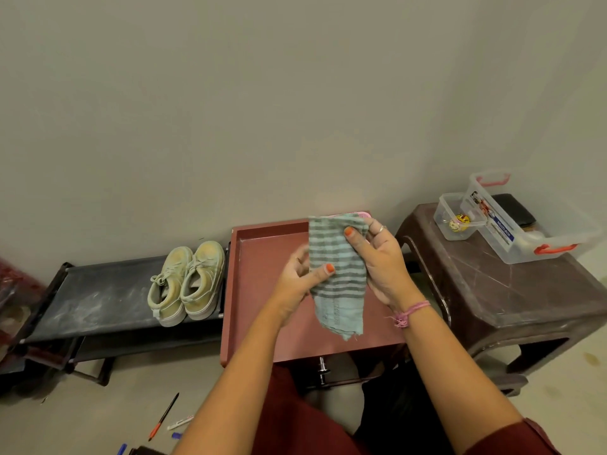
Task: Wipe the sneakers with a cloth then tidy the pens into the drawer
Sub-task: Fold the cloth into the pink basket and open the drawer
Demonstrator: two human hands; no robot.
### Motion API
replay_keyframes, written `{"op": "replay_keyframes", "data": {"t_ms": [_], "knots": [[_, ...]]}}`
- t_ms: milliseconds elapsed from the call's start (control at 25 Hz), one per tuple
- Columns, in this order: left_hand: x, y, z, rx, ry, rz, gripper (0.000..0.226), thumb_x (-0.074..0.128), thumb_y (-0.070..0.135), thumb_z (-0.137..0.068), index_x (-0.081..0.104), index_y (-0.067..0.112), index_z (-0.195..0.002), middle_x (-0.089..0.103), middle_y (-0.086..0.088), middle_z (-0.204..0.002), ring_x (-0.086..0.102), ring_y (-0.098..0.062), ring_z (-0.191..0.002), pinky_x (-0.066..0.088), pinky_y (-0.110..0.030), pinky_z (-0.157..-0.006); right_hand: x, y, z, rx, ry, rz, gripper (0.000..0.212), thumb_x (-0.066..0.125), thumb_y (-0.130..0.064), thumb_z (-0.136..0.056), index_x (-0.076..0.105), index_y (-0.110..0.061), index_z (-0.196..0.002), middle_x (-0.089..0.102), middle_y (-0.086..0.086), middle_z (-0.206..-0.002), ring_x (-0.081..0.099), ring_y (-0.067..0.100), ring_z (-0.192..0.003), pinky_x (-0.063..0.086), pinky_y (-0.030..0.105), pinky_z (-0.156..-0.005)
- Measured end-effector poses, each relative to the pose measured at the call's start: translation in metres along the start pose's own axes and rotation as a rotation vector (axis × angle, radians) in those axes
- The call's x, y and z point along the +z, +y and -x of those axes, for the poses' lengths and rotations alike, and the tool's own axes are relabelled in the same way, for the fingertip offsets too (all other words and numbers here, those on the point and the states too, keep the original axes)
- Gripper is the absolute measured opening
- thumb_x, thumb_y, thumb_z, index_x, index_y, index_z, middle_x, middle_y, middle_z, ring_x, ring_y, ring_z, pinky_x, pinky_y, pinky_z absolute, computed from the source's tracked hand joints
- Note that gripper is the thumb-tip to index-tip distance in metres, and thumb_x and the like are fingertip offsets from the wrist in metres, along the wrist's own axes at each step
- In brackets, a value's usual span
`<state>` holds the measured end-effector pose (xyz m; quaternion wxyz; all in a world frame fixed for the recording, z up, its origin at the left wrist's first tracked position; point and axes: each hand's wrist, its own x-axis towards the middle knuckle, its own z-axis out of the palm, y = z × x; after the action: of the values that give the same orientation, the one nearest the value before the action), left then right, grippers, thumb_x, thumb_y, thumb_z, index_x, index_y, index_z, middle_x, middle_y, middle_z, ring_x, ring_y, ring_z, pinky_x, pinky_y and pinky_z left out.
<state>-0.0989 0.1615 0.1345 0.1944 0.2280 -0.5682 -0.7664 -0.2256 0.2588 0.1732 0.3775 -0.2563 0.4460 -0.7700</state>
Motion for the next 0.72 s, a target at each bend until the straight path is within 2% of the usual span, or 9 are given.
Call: {"op": "replay_keyframes", "data": {"t_ms": [80,160,280,360,440,520,600,640,720], "knots": [[0.007,-0.026,-0.003,-0.136,-0.059,0.019,0.089,0.090,0.046,-0.052,0.054,0.009,-0.125,0.070,-0.008,-0.117,0.067,-0.026,-0.107,0.054,-0.040,-0.092,-0.005,0.002,-0.014,-0.003,0.034,0.032,0.016,0.054,-0.005,-0.093,0.058,-0.007,-0.108,0.067,0.009,-0.101,0.067,0.019,-0.092,0.057,0.032,-0.079],[0.021,-0.048,-0.007,-0.192,-0.027,0.053,0.065,0.086,0.032,-0.066,0.059,0.007,-0.119,0.070,-0.011,-0.115,0.067,-0.029,-0.106,0.054,-0.043,-0.092,-0.016,0.010,-0.031,0.021,0.086,0.061,0.016,0.057,-0.011,-0.093,0.056,-0.008,-0.109,0.065,0.014,-0.105,0.066,0.022,-0.093,0.057,0.036,-0.081],[0.046,-0.064,-0.015,-0.254,0.120,0.196,0.029,0.073,0.011,-0.083,0.063,0.007,-0.111,0.073,-0.012,-0.106,0.071,-0.025,-0.093,0.059,-0.034,-0.075,-0.043,0.025,-0.057,0.057,0.186,0.219,0.010,0.055,-0.016,-0.096,0.054,-0.013,-0.105,0.066,0.012,-0.103,0.067,0.017,-0.088,0.057,0.033,-0.076],[0.060,-0.073,-0.028,-0.291,0.205,0.263,0.033,0.072,0.014,-0.085,0.061,0.006,-0.115,0.074,-0.011,-0.104,0.072,-0.021,-0.086,0.058,-0.028,-0.064,-0.063,0.038,-0.077,0.133,0.269,0.412,0.008,0.050,-0.017,-0.098,0.054,-0.019,-0.105,0.067,0.007,-0.100,0.068,0.012,-0.081,0.055,0.026,-0.067],[0.070,-0.080,-0.040,-0.303,0.293,0.238,0.050,0.076,0.020,-0.082,0.052,0.009,-0.124,0.071,-0.011,-0.109,0.072,-0.022,-0.088,0.057,-0.027,-0.061,-0.085,0.050,-0.098,0.275,0.343,0.552,0.022,0.046,-0.018,-0.099,0.046,-0.017,-0.121,0.062,0.007,-0.101,0.065,0.013,-0.080,0.054,0.026,-0.065],[0.076,-0.087,-0.054,-0.302,0.353,0.190,0.054,0.073,0.025,-0.085,0.040,0.023,-0.129,0.068,-0.007,-0.114,0.071,-0.019,-0.089,0.056,-0.026,-0.061,-0.101,0.058,-0.115,0.467,0.364,0.494,0.037,0.048,-0.013,-0.097,0.031,-0.013,-0.130,0.056,0.010,-0.106,0.062,0.018,-0.083,0.056,0.031,-0.068],[0.075,-0.094,-0.071,-0.279,0.379,0.158,0.048,0.060,0.027,-0.095,0.031,0.036,-0.132,0.064,-0.003,-0.118,0.069,-0.015,-0.090,0.056,-0.026,-0.064,-0.111,0.060,-0.126,0.560,0.307,0.335,0.045,0.049,0.003,-0.092,0.025,-0.016,-0.124,0.052,0.013,-0.107,0.062,0.021,-0.085,0.057,0.031,-0.061],[0.073,-0.098,-0.080,-0.258,0.385,0.161,0.042,0.052,0.025,-0.099,0.031,0.038,-0.133,0.062,-0.002,-0.121,0.068,-0.016,-0.095,0.058,-0.030,-0.071,-0.117,0.062,-0.131,0.565,0.264,0.311,0.047,0.049,0.009,-0.090,0.026,-0.018,-0.122,0.053,0.015,-0.107,0.062,0.022,-0.086,0.057,0.029,-0.058],[0.066,-0.105,-0.098,-0.226,0.362,0.141,0.037,0.042,0.017,-0.101,0.040,0.035,-0.133,0.057,-0.002,-0.131,0.062,-0.019,-0.112,0.054,-0.039,-0.093,-0.128,0.065,-0.141,0.530,0.177,0.329,0.040,0.046,0.014,-0.090,0.040,-0.014,-0.118,0.056,0.019,-0.112,0.063,0.022,-0.088,0.059,0.028,-0.064]]}}
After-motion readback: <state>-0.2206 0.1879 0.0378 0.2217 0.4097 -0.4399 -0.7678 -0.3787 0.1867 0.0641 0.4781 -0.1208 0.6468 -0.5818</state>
